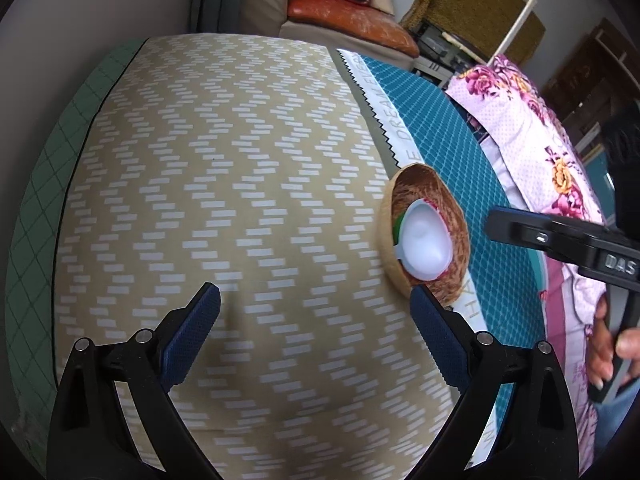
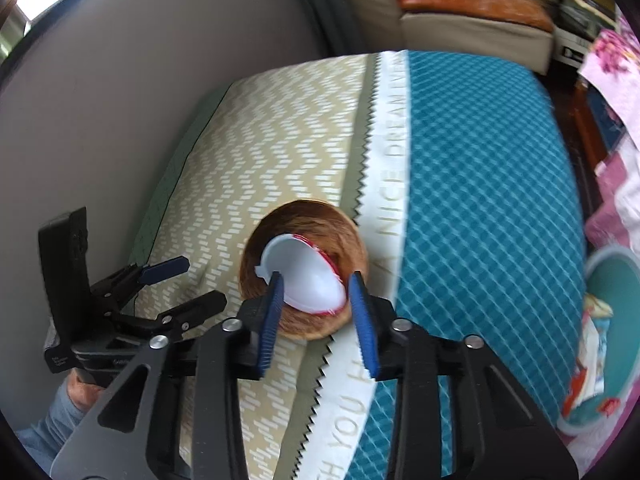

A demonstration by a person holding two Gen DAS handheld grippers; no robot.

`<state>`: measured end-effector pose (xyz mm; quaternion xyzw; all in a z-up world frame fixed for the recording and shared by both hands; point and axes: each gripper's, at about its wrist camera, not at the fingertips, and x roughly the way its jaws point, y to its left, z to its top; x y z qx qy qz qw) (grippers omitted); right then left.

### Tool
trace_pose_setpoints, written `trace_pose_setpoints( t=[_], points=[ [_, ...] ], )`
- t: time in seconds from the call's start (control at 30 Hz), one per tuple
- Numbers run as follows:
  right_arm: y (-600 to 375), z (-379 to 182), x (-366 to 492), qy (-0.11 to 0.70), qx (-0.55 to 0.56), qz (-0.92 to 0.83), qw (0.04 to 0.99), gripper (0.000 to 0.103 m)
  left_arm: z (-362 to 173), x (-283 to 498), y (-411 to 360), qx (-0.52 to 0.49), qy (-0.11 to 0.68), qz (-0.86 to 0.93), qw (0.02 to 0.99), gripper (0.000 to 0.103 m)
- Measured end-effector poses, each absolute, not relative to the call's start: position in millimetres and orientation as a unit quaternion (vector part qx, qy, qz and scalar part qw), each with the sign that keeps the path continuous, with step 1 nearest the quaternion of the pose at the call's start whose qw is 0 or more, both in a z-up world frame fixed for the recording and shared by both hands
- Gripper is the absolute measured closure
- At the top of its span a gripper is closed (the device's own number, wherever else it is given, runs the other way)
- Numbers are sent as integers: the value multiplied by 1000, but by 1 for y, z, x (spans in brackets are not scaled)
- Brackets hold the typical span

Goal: Collect trash
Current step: 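Move both grippers back toward the wicker bowl on the bed, then grasp the white cup with the right gripper while the left gripper grasps the wicker bowl rim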

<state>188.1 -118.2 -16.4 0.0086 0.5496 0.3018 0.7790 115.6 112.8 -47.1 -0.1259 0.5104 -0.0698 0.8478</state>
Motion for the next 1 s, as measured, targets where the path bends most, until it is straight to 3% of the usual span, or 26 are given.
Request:
trace_pose_setpoints(
  t=[1.0],
  points=[
    [-51,-63,201,570,-28,326,754,75,-61,128,121,-115,521,-77,842,7]
  ],
)
